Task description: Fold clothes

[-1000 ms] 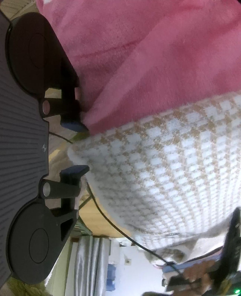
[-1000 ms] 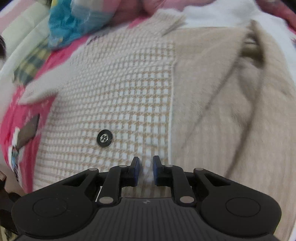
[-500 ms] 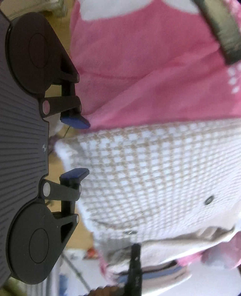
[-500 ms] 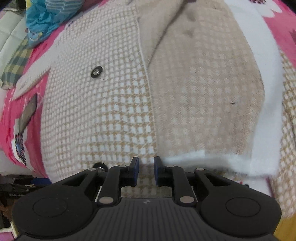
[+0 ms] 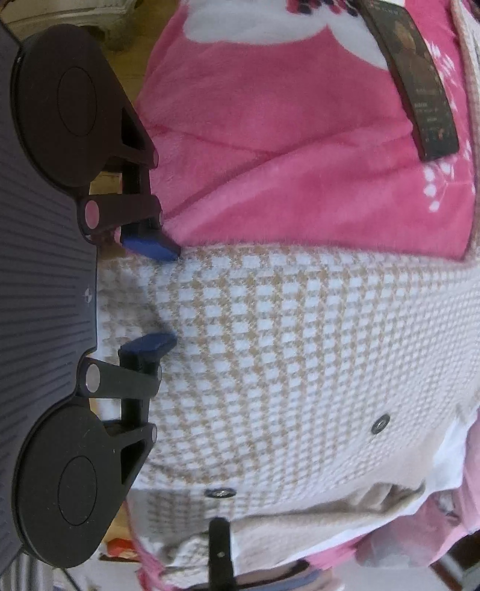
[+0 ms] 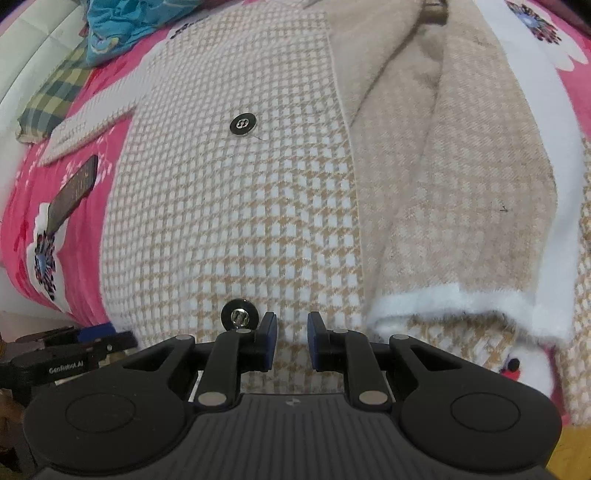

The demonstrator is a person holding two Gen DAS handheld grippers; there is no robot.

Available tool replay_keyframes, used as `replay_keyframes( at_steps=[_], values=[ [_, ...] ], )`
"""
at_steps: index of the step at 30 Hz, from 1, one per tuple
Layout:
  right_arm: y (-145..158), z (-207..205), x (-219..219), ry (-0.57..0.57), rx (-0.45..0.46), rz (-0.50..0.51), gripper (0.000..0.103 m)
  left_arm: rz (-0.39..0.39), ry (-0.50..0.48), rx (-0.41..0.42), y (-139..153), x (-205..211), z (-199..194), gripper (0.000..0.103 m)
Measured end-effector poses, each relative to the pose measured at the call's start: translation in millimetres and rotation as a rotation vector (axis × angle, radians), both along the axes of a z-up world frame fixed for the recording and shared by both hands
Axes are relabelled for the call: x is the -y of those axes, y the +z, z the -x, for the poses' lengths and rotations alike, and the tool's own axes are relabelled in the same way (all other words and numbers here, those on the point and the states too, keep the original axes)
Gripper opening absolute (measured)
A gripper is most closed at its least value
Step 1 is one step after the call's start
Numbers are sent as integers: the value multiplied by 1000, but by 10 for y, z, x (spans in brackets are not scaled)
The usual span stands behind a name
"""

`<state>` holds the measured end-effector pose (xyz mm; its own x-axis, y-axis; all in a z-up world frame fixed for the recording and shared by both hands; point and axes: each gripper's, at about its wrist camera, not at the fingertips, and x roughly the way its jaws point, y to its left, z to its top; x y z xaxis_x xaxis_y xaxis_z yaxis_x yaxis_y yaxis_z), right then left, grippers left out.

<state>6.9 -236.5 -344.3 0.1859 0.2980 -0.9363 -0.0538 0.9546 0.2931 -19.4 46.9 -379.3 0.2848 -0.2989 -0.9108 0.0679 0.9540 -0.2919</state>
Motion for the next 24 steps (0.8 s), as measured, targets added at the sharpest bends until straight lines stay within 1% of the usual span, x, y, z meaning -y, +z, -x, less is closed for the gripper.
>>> replay_keyframes(
  at_steps=[1,2,3,5,8,10,12,15,16,19,22,23,24],
  values=[
    [7,8,6,2,0,5,18,-2,2,8,15,2,13,24],
    [13,12,15,3,0,10,18,3,4,11,34,-15,27,12],
    [18,12,20,4,2,15,18,16,10,9,49,-42,43,9],
    [38,5,21,4,10,16,18,62,35,-3,112,-129,64,7],
    [81,-13,31,12,19,14,18,189,88,-15,333,-375,108,7],
    [109,-12,37,24,27,14,19,295,112,11,480,-576,161,5],
    [96,-3,56,30,31,20,20,335,165,0,419,-820,206,5],
    [39,4,117,11,19,24,20,344,275,-91,78,-1122,241,4],
    [38,4,136,5,20,24,20,347,279,-103,17,-1158,238,4],
    [33,5,190,-13,21,25,20,320,196,-80,55,-1090,229,3],
    [33,-1,213,-10,25,38,20,302,147,-109,8,-1051,233,5],
    [33,-5,217,-10,25,42,20,288,136,-125,-24,-1035,222,7],
    [35,-14,214,-17,25,42,20,277,126,-137,-37,-1028,217,15]
  ],
)
